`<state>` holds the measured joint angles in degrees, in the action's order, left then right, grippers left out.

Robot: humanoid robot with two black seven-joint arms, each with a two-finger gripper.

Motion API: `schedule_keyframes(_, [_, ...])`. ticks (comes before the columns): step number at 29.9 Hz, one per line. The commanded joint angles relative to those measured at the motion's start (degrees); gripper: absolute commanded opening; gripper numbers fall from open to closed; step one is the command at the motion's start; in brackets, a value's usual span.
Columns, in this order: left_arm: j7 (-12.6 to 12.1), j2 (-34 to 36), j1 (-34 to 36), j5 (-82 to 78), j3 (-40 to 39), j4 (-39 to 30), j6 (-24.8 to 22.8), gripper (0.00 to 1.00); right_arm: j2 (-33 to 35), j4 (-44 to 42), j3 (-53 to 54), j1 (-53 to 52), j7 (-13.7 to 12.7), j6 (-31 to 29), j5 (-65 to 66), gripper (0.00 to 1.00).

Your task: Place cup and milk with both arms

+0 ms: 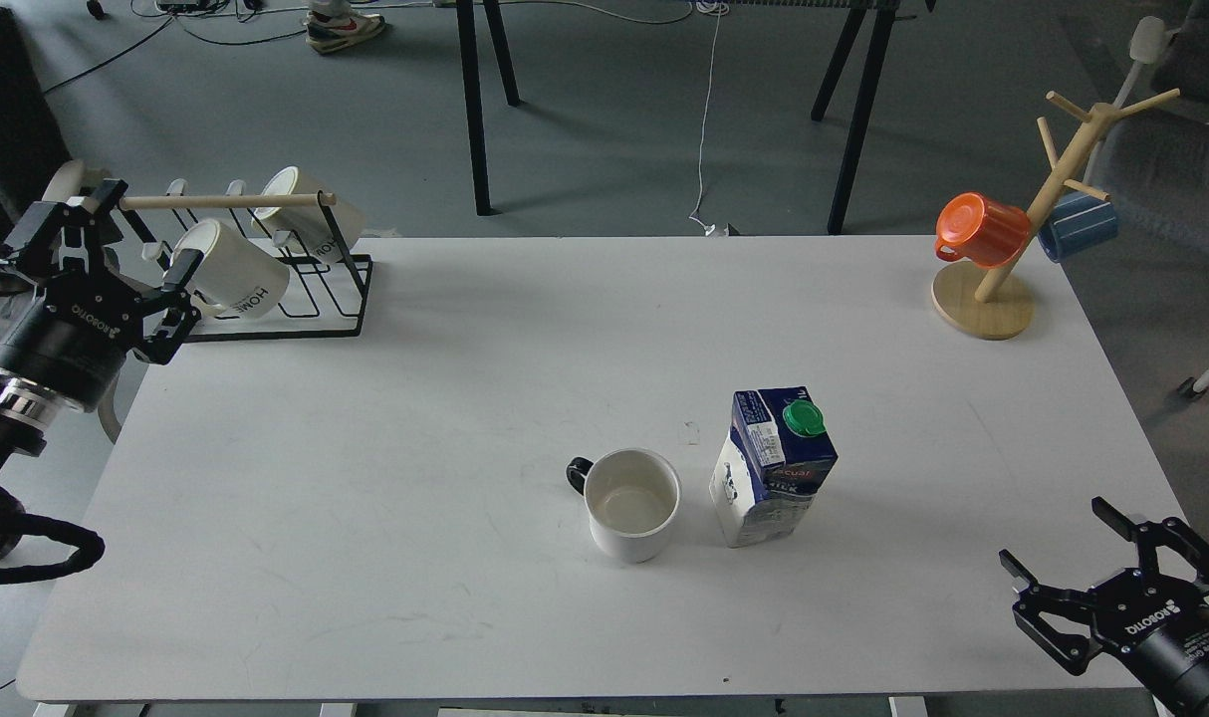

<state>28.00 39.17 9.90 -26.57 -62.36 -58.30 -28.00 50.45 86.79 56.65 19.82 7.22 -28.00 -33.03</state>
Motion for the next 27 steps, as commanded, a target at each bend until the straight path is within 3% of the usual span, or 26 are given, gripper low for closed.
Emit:
schedule_keyframes(1, [0.0,0.0,-0.8,-0.9,0.0,0.1,0.0,0.92,1.8,-3.8,7.9,-2.3,-0.6,0.0,-1.1,0.98])
schedule_keyframes(7, [0.0,0.3,-2.5,-4.6,0.0,0.1,0.0,0.93,4.3,-11.7,7.0,-20.8,-0.9,0.0,-0.4,0.99])
schedule_keyframes(14, [0.0,0.7,-2.5,-5.5,-1.1,-0.1,0.0,0.93,-0.8,-25.3,-6.7,-44.2,-1.4,0.0,-0.3,0.99])
schedule_keyframes(27, [0.0,0.7,-1.7,-5.3,-6.2,-0.8,0.0,0.93,-9.3,-29.7,-9.6,-46.9,-1.1,0.0,-0.3,0.99])
